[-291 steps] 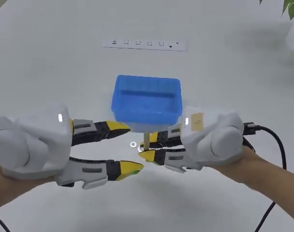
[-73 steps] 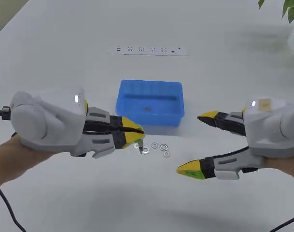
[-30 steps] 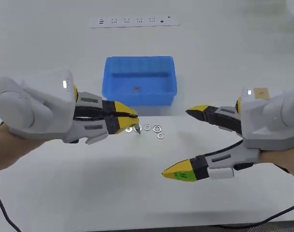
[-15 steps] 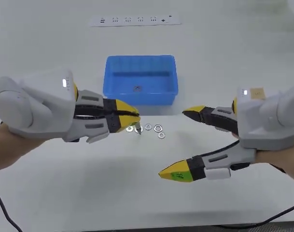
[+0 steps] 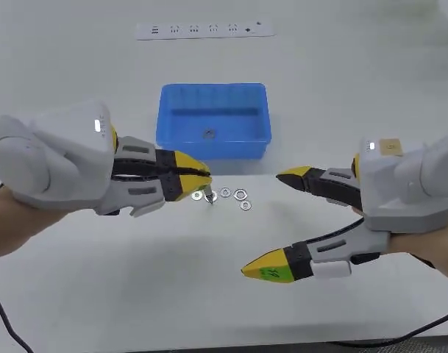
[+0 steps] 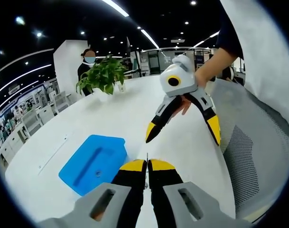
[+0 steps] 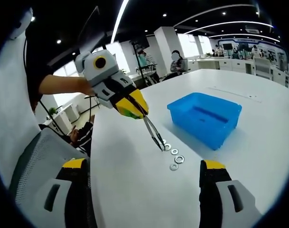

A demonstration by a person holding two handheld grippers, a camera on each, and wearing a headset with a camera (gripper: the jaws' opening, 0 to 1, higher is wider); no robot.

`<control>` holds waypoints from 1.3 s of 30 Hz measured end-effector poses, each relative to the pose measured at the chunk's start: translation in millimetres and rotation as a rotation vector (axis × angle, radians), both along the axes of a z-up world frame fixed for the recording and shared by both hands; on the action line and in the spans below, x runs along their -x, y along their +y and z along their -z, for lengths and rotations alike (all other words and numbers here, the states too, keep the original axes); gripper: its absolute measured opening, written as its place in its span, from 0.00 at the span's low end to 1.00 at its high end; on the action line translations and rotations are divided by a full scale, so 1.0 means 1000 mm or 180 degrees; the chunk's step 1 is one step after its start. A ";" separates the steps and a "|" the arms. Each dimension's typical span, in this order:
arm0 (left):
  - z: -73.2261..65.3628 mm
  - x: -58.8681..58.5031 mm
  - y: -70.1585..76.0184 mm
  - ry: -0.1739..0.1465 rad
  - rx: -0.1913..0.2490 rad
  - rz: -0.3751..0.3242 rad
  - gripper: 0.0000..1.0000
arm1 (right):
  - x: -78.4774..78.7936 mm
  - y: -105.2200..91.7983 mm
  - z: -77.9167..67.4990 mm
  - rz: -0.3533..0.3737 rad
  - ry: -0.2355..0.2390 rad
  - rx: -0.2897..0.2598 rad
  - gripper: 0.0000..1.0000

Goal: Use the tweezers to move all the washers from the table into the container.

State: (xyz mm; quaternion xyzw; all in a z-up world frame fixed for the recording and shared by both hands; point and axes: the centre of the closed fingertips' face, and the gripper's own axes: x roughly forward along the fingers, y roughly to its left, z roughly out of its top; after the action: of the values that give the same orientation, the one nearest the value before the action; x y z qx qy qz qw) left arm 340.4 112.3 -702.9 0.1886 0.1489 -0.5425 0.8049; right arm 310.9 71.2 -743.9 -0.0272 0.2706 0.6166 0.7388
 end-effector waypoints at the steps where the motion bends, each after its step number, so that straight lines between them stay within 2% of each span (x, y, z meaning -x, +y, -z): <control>1: 0.000 -0.001 0.001 0.0007 0.0001 -0.0015 0.05 | 0.000 0.000 0.000 -0.0002 0.0003 0.0000 0.99; 6: -0.001 -0.007 0.004 0.0124 0.0029 -0.0083 0.05 | 0.000 0.006 0.002 -0.0119 -0.0002 0.0038 0.99; 7: -0.001 -0.007 0.004 0.0170 0.0036 -0.0074 0.05 | -0.001 0.009 0.004 -0.0158 -0.0014 0.0067 0.97; 8: -0.001 -0.008 0.004 0.0173 0.0027 -0.0065 0.05 | -0.002 0.011 0.006 -0.0173 -0.0024 0.0088 0.95; 10: -0.001 -0.009 0.004 0.0201 0.0003 -0.0039 0.05 | -0.009 0.015 0.011 -0.0173 -0.0076 0.0166 0.89; 14: 0.000 -0.009 0.003 0.0232 -0.0032 0.0022 0.05 | -0.019 0.029 0.013 -0.0202 -0.0146 0.0139 0.80; 17: 0.000 -0.008 0.001 0.0254 -0.0021 0.0058 0.05 | -0.024 0.039 0.015 -0.0285 -0.0223 0.0129 0.67; 19: 0.000 -0.008 -0.001 0.0270 -0.0005 0.0078 0.05 | -0.028 0.046 0.019 -0.0372 -0.0286 0.0147 0.63; 20: 0.000 -0.007 -0.001 0.0277 0.0000 0.0086 0.05 | -0.029 0.048 0.020 -0.0438 -0.0363 0.0180 0.62; 21: 0.000 -0.008 -0.001 0.0275 -0.0002 0.0087 0.05 | -0.030 0.051 0.021 -0.0526 -0.0501 0.0230 0.60; 24: 0.000 -0.008 0.000 0.0280 -0.0023 0.0096 0.05 | -0.031 0.056 0.026 -0.0632 -0.0603 0.0315 0.55; 26: 0.000 -0.008 0.000 0.0283 -0.0040 0.0109 0.05 | -0.030 0.058 0.027 -0.0692 -0.0592 0.0313 0.49; 27: 0.001 -0.008 0.000 0.0283 -0.0047 0.0120 0.05 | -0.029 0.058 0.029 -0.0727 -0.0552 0.0370 0.42; 29: 0.001 -0.008 0.000 0.0284 -0.0046 0.0126 0.05 | -0.030 0.059 0.028 -0.0794 -0.0668 0.0384 0.34; 32: 0.000 -0.008 -0.001 0.0282 -0.0029 0.0105 0.05 | -0.031 0.060 0.029 -0.0827 -0.0637 0.0369 0.31; 39: 0.001 -0.009 -0.003 0.0265 -0.0035 0.0128 0.05 | -0.034 0.066 0.023 -0.0924 -0.0677 0.0297 0.20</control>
State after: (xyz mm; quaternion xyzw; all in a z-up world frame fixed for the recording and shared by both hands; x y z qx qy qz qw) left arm 349.3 109.7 -703.6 0.1732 0.1813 -0.5652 0.7859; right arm 345.4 137.6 -766.6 -0.1653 0.2125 0.6972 0.6644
